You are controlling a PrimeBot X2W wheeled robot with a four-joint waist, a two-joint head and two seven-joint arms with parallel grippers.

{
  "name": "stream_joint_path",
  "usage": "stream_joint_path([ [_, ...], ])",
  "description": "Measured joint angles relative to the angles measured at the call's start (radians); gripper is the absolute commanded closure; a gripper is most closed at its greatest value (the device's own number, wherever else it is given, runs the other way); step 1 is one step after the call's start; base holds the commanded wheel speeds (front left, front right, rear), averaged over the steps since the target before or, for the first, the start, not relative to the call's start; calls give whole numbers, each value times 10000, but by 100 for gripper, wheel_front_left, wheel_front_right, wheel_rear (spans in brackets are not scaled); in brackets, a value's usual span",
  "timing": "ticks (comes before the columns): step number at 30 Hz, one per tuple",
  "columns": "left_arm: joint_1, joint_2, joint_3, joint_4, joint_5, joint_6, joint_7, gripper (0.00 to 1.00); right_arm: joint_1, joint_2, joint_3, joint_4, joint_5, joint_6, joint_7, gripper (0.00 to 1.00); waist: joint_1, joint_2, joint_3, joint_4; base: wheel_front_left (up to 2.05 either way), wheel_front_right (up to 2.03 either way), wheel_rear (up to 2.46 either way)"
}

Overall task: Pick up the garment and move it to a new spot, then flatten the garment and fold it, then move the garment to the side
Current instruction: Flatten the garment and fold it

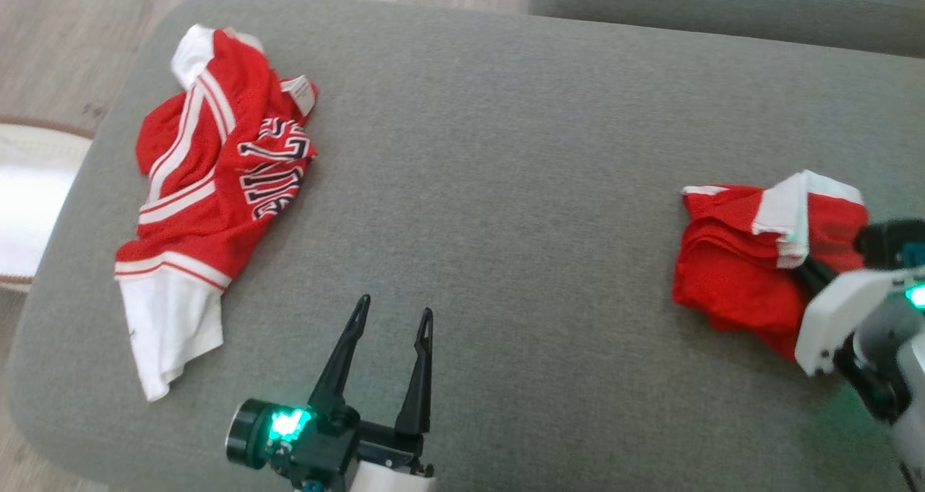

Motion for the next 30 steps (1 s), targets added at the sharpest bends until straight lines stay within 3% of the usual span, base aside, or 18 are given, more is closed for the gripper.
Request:
stream_joint_path([
  [7, -74, -12, -96, 23, -31, 10, 0, 0, -1256, 58, 506, 546, -8, 0, -832, 100, 0, 0, 50, 303, 0, 0, 0],
  [14, -178, -17, -94, 52, -117, 121, 0, 0, -2311, 430, 809, 1012, -121, 0, -2729, 100, 0, 0, -278, 277, 0, 0, 0],
  [15, -150, -17, -82, 67, -117, 169, 0, 0, -2271, 499, 830, 1068, -113, 0, -2920, 81, 0, 0, -360, 229, 0, 0, 0],
  [16, -117, -17, -59, 94, -117, 190, 0, 0, -2195, 548, 849, 1080, -88, 0, -3072, 81, 0, 0, -443, 171, 0, 0, 0],
  [17, -72, -17, -35, 107, -117, 201, 0, 0, -2059, 587, 859, 1039, -40, 0, -3208, 68, -1, 0, -522, 88, 0, 0, 0],
  [19, 78, -19, 50, 125, -117, 278, 0, 0, -1687, 656, 838, 890, -17, 0, -3557, 0, -1, 0, -668, -129, 0, 0, 0],
  [30, 1157, 25, 656, 355, -219, 485, 2, 0, 1453, 1873, -853, -953, -963, 0, -4753, 0, -3, 0, -1787, -1777, 0, 0, 0],
])
